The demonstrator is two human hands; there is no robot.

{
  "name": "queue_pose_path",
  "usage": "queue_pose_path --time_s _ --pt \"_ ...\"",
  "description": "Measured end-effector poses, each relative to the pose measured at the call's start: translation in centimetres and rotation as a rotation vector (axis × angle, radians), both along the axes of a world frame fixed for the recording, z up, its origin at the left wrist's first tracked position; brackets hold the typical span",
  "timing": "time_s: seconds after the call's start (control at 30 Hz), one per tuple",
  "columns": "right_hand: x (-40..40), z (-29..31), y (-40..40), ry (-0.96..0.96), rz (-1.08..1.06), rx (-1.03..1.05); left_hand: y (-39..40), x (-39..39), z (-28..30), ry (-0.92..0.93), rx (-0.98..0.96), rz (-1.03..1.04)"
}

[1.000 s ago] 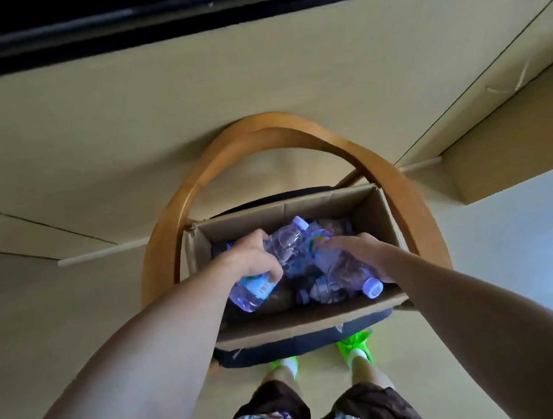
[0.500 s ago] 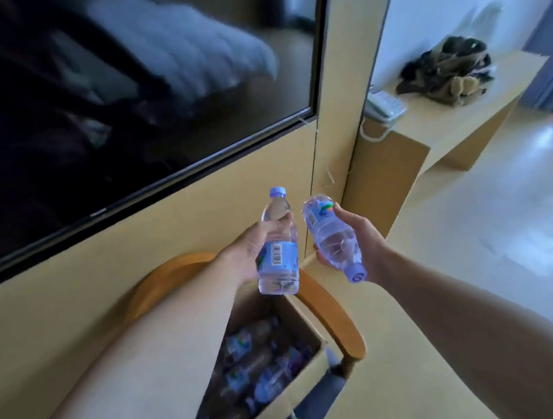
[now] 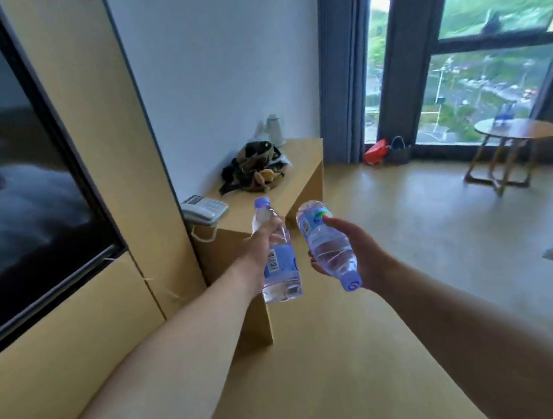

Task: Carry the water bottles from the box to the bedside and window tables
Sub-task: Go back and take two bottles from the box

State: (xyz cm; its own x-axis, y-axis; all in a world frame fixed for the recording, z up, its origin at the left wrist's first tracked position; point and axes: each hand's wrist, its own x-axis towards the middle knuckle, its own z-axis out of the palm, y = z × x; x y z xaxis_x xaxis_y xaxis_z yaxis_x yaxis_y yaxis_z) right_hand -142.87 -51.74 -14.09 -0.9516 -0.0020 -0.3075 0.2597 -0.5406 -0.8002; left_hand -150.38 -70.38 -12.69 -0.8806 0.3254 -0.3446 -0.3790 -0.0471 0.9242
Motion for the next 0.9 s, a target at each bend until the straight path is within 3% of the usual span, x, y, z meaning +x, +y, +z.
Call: queue_pose_path --time_s 0.43,0.9 --pt "2.9 0.7 26.0 0.018 -0.483 -0.046 30.5 -3.4 1.7 0.072 -0.032 -0.408" --pt "-8.4 3.0 51.1 0.005 -0.810 0.070 61.4 -18.4 3.4 0.115 -0.057 -0.746"
